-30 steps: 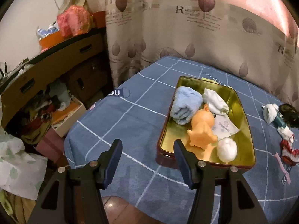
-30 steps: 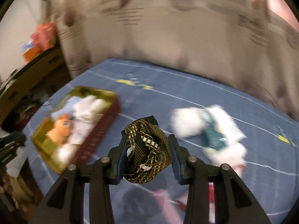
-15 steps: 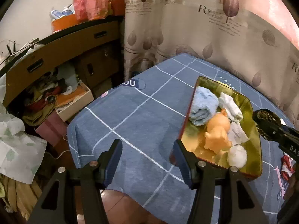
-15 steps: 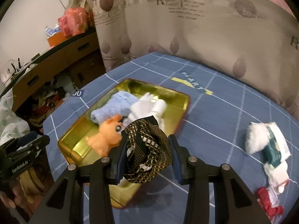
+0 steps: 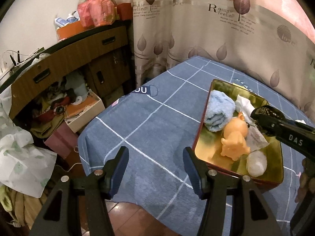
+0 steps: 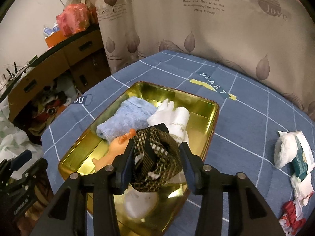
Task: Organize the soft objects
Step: 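Carry the gold mesh pouch into the tin and open the right gripper, then grasp the white sock with red cuff with the right gripper, then grasp the red-and-white ruffled cloth with the left gripper while the right gripper holds the sock, then carry the ruffled cloth into the tin and open the left gripper, then lift the left gripper away from the tin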
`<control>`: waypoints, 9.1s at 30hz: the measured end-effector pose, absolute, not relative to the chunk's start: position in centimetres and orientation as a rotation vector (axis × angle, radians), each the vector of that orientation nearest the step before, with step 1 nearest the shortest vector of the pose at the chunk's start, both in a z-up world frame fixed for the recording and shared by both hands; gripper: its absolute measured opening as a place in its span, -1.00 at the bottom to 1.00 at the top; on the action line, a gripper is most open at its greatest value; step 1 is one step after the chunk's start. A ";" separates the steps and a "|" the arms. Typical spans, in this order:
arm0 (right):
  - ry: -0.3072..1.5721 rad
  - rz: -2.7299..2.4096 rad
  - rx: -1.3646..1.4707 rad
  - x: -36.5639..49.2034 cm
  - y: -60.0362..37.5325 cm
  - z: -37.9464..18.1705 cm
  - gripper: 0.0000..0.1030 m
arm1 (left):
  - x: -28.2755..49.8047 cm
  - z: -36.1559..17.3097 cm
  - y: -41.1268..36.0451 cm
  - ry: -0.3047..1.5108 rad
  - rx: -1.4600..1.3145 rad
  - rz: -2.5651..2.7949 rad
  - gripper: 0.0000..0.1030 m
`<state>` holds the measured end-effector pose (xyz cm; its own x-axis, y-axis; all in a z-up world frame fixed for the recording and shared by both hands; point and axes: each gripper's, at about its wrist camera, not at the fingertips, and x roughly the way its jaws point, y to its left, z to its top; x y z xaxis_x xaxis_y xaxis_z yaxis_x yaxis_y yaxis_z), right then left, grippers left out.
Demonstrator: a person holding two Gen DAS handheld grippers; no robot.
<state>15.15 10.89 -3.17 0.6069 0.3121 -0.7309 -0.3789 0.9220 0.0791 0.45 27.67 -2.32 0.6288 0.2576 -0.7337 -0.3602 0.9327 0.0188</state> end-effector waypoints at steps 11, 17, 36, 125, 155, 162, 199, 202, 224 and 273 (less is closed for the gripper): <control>0.789 0.441 -0.081 13.4 10.8 -2.5 0.34 | 0.5 -2.3 27.4 0.816 -0.120 0.346 0.14; 0.769 0.436 -0.025 12.5 9.0 -1.7 0.35 | 0.6 -2.4 27.4 0.824 -0.132 0.338 0.14; 0.780 0.069 0.044 11.5 -9.2 -1.6 0.41 | 0.5 -2.4 27.1 0.826 -0.125 0.336 0.14; 0.878 -0.251 0.120 9.6 -31.1 -9.6 -0.07 | 7.6 -7.9 -14.7 0.908 0.285 -0.609 -0.41; 0.878 -0.252 0.120 9.7 -31.0 -9.6 -0.07 | 7.2 -3.6 -8.3 0.911 0.164 -0.513 -0.63; 0.878 -0.252 0.120 9.7 -31.0 -9.6 -0.07 | 7.8 -1.8 -4.4 0.892 0.104 -0.442 -0.63; 0.878 -0.256 0.117 9.7 -31.1 -9.7 -0.08 | 12.7 2.4 16.9 0.805 0.044 0.077 -0.63; 0.878 -0.256 0.117 9.7 -31.0 -9.7 -0.08 | 13.6 1.7 16.5 0.808 0.067 0.087 -0.63; 0.878 -0.257 0.115 9.7 -31.0 -9.7 -0.07 | 14.7 -2.4 14.7 0.888 0.040 -0.011 0.08; 0.883 -0.278 0.064 9.7 -30.2 -9.6 -0.36 | -0.6 -2.6 23.0 0.773 -0.146 0.071 0.12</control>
<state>9.71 -30.16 -9.56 0.6011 -0.2136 -0.7701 0.2662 0.9621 -0.0591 -0.57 23.00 -2.58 0.7140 0.0104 -0.7001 -0.1177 0.9874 -0.1054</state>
